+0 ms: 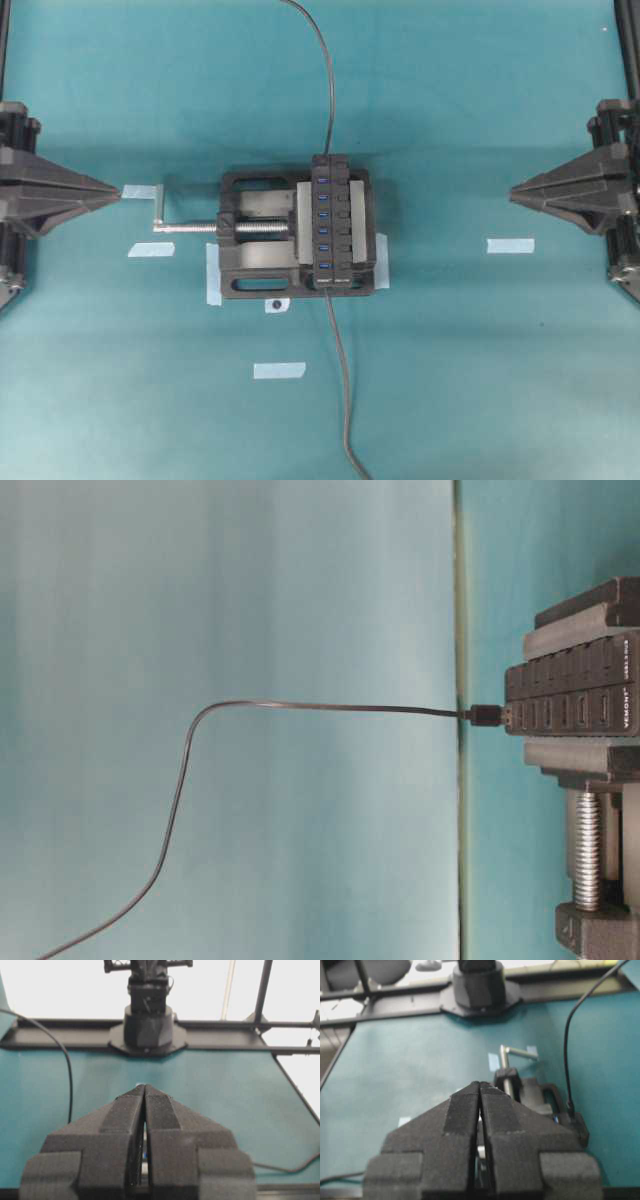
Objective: Insert the USB into the second port from the front of the fixed hub.
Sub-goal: 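Raise the right gripper and swing it toward the clamped USB hub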
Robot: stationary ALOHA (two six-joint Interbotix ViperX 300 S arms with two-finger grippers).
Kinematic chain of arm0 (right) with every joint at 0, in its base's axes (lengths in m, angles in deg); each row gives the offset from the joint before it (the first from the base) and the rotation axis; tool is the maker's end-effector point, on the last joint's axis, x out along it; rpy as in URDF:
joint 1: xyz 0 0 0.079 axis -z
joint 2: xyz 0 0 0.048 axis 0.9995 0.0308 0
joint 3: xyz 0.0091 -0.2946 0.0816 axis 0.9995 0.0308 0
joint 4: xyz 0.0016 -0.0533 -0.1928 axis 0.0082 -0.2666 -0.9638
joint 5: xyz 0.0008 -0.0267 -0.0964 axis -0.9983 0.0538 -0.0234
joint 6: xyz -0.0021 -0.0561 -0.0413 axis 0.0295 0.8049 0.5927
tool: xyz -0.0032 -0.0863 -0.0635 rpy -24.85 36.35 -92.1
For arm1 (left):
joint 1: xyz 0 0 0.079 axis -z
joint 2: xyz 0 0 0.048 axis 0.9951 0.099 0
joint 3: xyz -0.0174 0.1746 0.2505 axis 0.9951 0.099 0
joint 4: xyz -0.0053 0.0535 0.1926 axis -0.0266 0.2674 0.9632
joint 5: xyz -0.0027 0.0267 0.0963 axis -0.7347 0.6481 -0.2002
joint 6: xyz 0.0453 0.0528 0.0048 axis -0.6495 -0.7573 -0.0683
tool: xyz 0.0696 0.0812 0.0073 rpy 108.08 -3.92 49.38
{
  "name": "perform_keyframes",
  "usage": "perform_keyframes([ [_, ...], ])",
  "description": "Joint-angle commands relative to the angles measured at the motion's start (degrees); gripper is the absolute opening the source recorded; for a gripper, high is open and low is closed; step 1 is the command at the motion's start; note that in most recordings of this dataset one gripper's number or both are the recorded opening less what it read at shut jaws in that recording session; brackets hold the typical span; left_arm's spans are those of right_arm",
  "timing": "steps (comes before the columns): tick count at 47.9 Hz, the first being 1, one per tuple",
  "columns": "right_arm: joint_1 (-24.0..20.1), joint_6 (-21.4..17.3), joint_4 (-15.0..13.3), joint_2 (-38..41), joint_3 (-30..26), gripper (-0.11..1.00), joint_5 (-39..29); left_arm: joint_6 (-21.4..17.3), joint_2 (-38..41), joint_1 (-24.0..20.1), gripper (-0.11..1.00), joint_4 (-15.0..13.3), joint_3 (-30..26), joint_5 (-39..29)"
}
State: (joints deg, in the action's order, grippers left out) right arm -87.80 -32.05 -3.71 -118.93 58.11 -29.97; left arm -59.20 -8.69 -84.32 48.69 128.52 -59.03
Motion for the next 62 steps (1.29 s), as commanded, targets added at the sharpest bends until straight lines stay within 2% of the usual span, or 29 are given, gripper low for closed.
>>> perform_keyframes([
  [1,0.6,-0.6,0.2,0.3,-2.4,0.06,-2.0,0.6,1.8,-0.1,0.00,0.1,-1.7,-0.5],
  [22,3.9,-0.6,0.2,1.6,-7.5,0.06,-16.1,1.6,3.2,0.3,0.00,0.1,-3.6,-7.9],
  [44,8.2,-0.4,-0.4,9.3,-12.5,0.06,-23.5,1.8,6.1,0.3,0.00,0.1,-5.4,-10.5],
  [62,10.0,0.0,-0.9,16.8,-17.2,0.06,-26.7,1.9,7.8,0.3,0.00,0.1,-6.7,-11.4],
])
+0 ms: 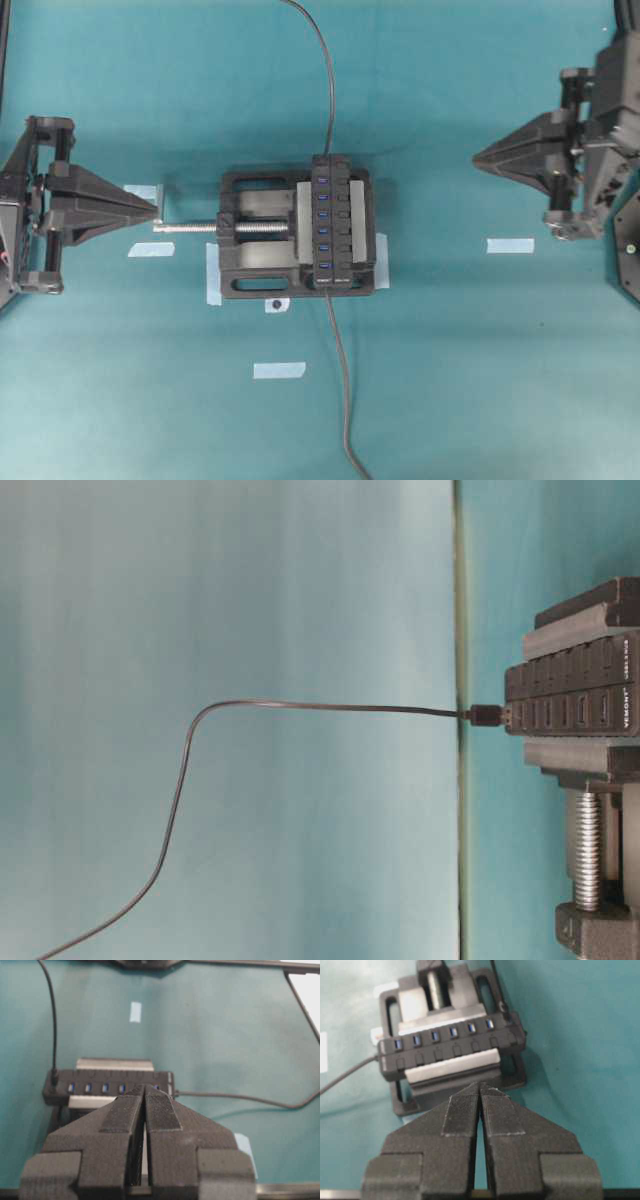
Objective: Insert the USB into the second port from the front of the fixed hub.
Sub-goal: 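Raise the right gripper and swing it toward the clamped USB hub, then move the right gripper over the black USB plug at the hub's end port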
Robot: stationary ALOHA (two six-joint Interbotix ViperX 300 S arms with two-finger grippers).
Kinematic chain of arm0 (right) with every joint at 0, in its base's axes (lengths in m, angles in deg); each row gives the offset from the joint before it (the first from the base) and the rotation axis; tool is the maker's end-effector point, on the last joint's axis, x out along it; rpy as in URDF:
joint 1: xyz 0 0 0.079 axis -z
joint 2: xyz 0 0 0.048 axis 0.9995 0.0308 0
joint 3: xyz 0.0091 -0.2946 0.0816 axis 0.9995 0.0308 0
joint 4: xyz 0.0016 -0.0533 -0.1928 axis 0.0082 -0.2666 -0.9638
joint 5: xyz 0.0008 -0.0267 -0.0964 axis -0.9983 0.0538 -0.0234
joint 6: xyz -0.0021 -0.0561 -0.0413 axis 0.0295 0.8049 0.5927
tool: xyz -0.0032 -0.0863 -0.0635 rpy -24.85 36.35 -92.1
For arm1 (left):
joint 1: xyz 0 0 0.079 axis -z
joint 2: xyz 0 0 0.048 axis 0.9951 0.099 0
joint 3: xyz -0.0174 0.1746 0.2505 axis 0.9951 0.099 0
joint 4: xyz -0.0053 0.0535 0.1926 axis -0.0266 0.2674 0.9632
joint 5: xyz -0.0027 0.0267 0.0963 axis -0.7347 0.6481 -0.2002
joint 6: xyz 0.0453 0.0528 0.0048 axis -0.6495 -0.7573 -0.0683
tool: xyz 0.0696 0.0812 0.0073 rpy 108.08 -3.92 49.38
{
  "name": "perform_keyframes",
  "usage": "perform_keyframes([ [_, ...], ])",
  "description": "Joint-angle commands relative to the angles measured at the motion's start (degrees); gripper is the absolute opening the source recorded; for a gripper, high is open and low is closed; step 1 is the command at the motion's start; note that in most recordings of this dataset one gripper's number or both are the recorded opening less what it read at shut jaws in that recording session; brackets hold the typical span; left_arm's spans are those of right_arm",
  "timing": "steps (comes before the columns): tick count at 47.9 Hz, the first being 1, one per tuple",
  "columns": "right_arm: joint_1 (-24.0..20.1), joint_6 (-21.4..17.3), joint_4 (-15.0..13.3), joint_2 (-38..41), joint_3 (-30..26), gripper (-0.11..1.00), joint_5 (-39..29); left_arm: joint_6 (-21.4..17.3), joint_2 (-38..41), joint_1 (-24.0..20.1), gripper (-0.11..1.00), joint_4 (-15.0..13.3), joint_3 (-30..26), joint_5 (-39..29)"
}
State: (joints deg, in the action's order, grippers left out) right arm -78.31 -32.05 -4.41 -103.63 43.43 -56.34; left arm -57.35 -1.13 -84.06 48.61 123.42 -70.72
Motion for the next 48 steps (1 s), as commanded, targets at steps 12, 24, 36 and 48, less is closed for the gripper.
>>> perform_keyframes([
  [12,1.8,1.3,-1.1,9.2,-7.6,0.06,-1.7,0.2,0.4,0.1,0.00,0.2,-1.4,0.1],
  [24,3.5,2.3,-1.1,15.5,-11.9,0.06,-1.8,0.6,0.7,0.4,0.00,0.2,-1.8,-0.3],
  [36,4.4,4.4,-1.1,22.9,-17.0,0.06,-5.4,2.3,0.7,1.1,0.00,0.2,-1.8,-2.1],
  [48,4.6,9.3,-1.1,29.1,-22.1,0.06,-7.4,2.3,0.7,1.1,0.00,0.2,-2.1,-3.3],
])
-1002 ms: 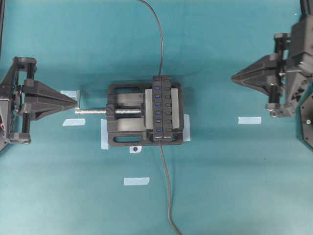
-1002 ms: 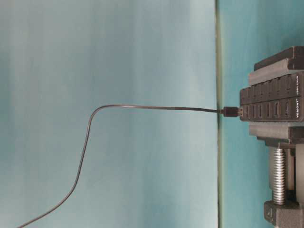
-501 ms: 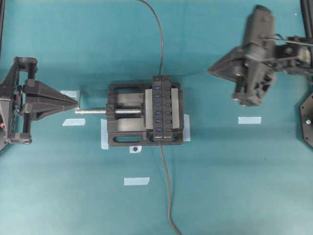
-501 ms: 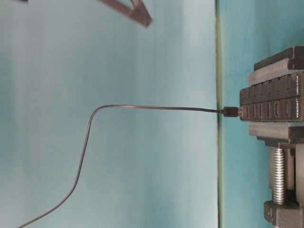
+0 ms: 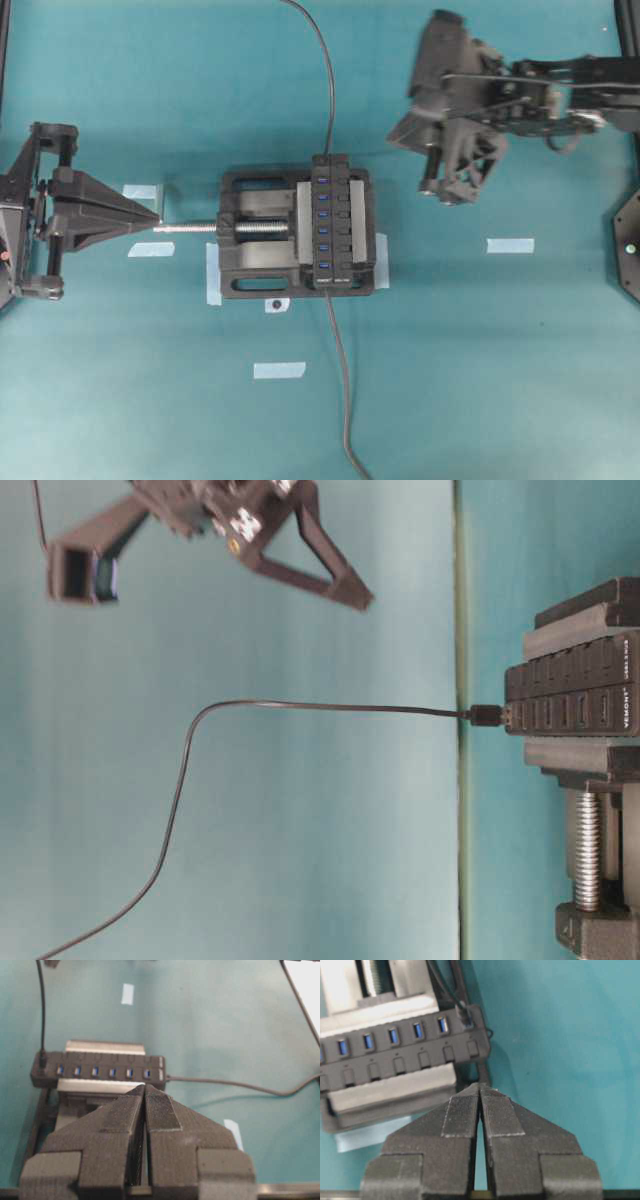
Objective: Insert the USB into the second port from the front of the fixed hub.
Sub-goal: 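Move the right gripper over the black USB plug at the hub's end port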
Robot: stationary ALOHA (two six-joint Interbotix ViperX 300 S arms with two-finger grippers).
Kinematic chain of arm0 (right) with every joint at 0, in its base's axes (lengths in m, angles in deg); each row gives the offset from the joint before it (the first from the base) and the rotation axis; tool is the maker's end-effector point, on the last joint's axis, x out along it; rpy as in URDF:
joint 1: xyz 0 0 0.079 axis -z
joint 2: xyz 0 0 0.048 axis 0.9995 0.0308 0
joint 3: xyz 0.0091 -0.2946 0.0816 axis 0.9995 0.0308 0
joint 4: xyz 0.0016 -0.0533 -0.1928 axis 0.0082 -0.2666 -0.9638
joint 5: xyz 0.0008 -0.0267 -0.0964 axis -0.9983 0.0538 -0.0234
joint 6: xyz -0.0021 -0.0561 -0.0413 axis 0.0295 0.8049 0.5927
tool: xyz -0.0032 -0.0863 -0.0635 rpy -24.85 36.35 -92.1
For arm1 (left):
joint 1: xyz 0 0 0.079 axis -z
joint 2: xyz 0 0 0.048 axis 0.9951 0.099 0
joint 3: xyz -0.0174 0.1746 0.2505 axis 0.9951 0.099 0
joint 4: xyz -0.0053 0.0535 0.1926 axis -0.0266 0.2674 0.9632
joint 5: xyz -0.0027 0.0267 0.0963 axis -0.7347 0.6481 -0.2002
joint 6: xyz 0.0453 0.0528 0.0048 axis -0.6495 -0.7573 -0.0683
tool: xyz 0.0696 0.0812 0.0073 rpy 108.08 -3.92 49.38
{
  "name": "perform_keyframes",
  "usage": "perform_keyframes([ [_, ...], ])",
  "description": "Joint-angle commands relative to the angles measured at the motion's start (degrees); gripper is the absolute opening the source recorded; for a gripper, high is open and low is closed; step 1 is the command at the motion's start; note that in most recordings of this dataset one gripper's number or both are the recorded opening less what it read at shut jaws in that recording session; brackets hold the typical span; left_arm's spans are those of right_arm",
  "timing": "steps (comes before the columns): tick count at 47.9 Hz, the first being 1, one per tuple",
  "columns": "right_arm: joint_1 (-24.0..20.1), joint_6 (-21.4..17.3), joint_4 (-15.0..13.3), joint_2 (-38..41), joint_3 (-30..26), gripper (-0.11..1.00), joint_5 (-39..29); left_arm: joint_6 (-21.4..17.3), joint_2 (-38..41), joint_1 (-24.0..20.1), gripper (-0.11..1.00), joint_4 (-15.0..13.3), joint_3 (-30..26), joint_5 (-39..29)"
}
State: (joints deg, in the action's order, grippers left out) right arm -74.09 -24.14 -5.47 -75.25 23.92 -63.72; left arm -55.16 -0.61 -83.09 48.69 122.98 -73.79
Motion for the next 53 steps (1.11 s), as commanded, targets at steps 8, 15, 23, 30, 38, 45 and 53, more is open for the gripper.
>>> perform_keyframes([
  [8,0.4,2.9,-0.1,3.3,-4.4,0.06,0.0,0.1,0.2,0.1,0.00,0.1,-1.6,-1.8],
  [15,0.4,4.0,-0.1,5.4,-5.7,0.06,-0.1,0.3,0.2,0.1,0.00,0.1,-0.6,-4.0],
  [23,0.4,4.9,-0.1,7.6,-7.0,0.06,-0.7,0.3,0.4,0.1,0.00,0.1,-0.4,-7.5],
  [30,0.4,5.5,-0.1,9.1,-8.0,0.06,-1.1,0.3,1.2,0.0,0.00,0.1,-0.4,-9.8],
  [38,0.4,5.5,-0.1,10.3,-8.6,0.06,-1.0,0.3,2.5,0.0,0.00,0.1,-0.5,-10.3],
  [45,0.1,5.5,-0.1,10.8,-8.6,0.06,-1.0,0.3,4.4,0.0,0.00,0.1,-0.4,-10.3],
  [53,-0.6,5.8,-0.1,11.5,-8.6,0.06,-0.4,0.3,6.9,-0.1,0.00,0.1,-0.5,-10.3],
])
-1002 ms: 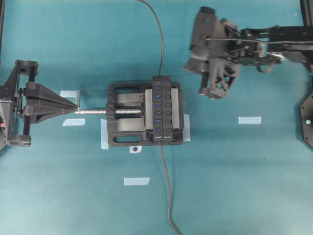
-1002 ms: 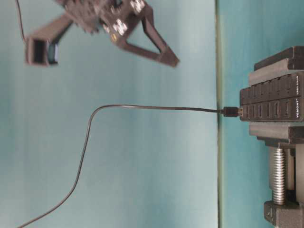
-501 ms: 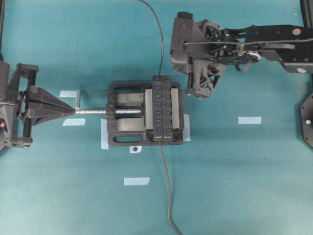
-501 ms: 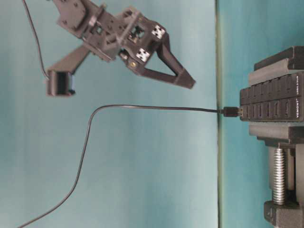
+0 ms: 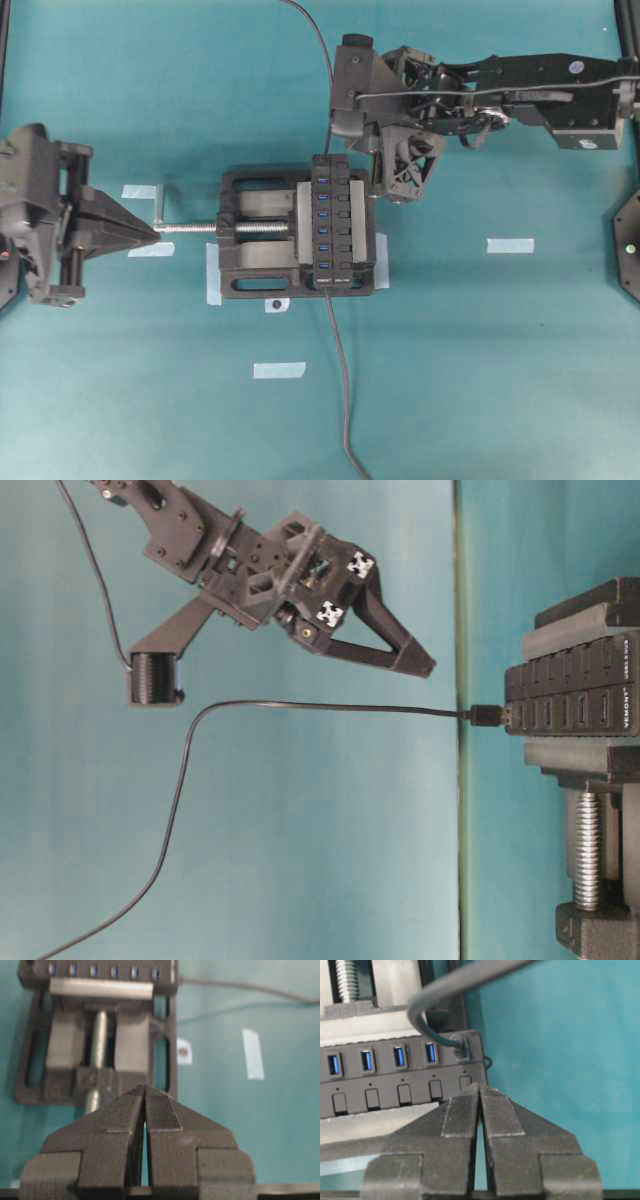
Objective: Insert the USB into the second port from the front of the fixed hub.
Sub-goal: 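Move the right gripper over the black USB plug at the hub's end port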
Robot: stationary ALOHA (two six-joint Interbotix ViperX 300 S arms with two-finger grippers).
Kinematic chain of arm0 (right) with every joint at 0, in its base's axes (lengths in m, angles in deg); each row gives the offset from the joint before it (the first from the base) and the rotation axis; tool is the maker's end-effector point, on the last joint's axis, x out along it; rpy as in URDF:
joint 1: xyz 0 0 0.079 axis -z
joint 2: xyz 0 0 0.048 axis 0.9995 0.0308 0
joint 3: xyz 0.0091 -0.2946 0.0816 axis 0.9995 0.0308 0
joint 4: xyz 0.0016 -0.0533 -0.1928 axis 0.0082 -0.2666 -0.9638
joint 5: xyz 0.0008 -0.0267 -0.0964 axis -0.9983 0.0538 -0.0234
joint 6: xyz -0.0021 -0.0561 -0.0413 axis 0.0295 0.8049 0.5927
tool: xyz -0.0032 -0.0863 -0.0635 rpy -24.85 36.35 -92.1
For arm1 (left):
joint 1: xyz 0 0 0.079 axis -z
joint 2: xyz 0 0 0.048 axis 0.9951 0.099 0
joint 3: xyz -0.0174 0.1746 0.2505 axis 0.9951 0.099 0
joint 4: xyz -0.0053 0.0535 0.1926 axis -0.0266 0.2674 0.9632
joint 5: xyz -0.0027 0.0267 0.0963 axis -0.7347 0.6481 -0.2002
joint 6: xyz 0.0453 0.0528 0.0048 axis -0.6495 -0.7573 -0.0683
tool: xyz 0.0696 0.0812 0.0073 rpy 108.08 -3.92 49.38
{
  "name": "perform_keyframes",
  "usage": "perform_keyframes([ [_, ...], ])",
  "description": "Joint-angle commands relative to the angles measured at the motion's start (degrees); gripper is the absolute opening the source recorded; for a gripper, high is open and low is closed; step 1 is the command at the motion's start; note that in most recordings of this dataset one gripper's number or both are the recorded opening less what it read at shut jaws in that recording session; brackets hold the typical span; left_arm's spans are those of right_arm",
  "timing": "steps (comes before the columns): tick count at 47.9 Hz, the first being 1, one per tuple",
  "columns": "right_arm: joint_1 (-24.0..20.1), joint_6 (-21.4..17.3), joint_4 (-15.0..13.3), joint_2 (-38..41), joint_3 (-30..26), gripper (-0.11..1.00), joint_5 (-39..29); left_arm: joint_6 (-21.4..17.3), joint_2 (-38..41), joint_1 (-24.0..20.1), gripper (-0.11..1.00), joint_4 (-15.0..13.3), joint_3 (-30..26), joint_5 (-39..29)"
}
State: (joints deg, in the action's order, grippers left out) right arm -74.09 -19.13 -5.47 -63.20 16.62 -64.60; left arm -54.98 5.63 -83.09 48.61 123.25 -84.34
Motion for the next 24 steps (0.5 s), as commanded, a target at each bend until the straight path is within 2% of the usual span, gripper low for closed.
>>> perform_keyframes([
  [1,-0.8,0.9,-0.1,-0.4,-1.3,0.06,0.6,0.1,0.8,0.0,0.00,0.2,-0.8,0.3],
  [12,-1.7,3.1,-0.1,0.4,-1.7,0.06,1.3,0.1,1.8,-0.1,0.00,0.2,-0.9,0.5],
  [24,-1.8,3.5,-0.1,1.3,-2.5,0.06,1.5,0.1,1.8,-0.1,0.00,0.2,-1.1,0.5],
])
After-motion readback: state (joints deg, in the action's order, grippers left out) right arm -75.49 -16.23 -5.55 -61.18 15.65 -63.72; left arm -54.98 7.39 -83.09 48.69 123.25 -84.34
